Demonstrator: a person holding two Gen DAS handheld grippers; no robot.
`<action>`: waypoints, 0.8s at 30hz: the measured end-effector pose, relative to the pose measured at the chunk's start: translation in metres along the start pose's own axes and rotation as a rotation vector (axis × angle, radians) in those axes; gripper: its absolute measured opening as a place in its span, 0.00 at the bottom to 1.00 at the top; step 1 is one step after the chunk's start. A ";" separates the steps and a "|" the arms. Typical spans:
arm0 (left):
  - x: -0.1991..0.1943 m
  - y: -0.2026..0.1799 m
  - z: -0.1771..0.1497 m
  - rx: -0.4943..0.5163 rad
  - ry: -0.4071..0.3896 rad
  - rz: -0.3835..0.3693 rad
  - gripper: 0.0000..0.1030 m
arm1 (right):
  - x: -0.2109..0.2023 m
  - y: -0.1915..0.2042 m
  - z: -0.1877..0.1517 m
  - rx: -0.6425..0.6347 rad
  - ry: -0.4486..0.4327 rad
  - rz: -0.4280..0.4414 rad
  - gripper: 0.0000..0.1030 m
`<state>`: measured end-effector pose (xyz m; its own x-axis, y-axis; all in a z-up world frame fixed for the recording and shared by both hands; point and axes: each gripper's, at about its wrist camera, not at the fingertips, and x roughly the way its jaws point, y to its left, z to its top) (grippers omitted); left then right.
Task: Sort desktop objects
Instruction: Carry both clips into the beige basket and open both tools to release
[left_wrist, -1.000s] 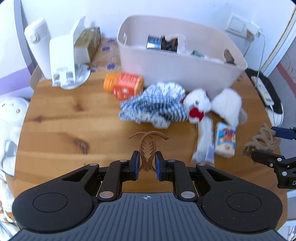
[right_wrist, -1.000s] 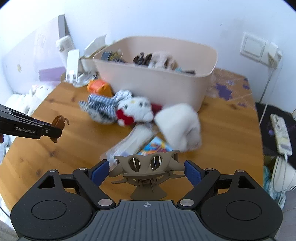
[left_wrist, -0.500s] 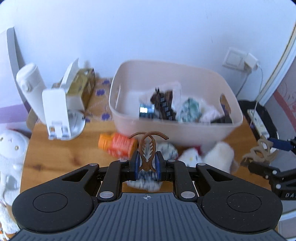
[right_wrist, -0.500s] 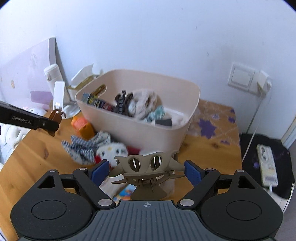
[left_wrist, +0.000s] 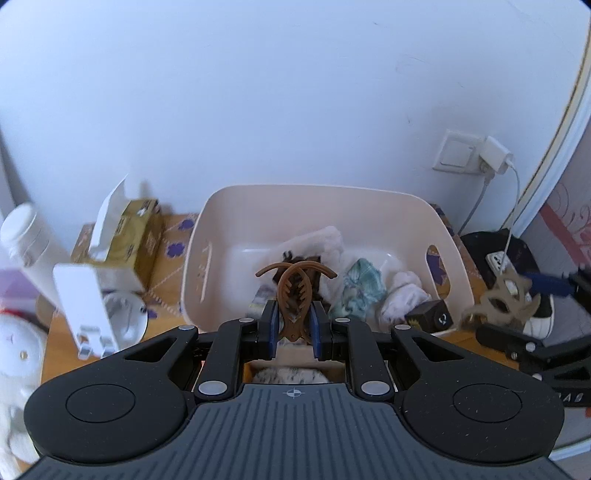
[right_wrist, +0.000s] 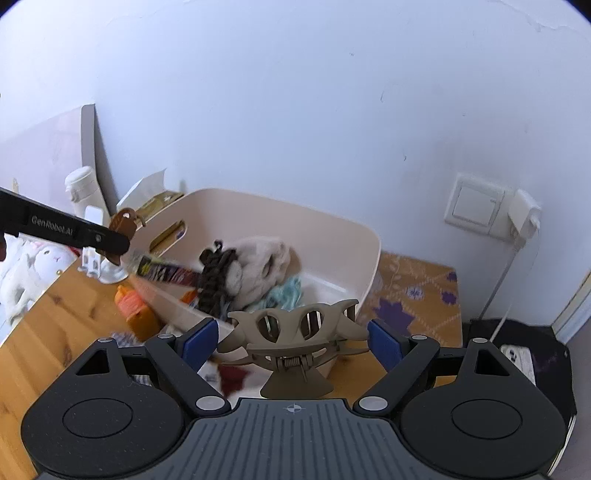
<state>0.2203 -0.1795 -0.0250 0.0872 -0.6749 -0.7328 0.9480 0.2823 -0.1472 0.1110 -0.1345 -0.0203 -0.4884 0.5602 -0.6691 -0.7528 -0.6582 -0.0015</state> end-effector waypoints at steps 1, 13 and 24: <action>0.004 -0.004 0.003 0.016 -0.001 0.006 0.17 | 0.002 -0.002 0.004 -0.004 -0.005 -0.002 0.84; 0.055 -0.028 0.024 0.048 0.056 0.036 0.17 | 0.042 -0.009 0.030 -0.082 0.025 0.014 0.84; 0.086 -0.026 0.017 0.038 0.166 0.044 0.17 | 0.075 -0.003 0.026 -0.119 0.097 0.049 0.84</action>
<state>0.2080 -0.2564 -0.0723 0.0797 -0.5397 -0.8381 0.9556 0.2807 -0.0899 0.0653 -0.0776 -0.0509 -0.4738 0.4785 -0.7393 -0.6691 -0.7414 -0.0511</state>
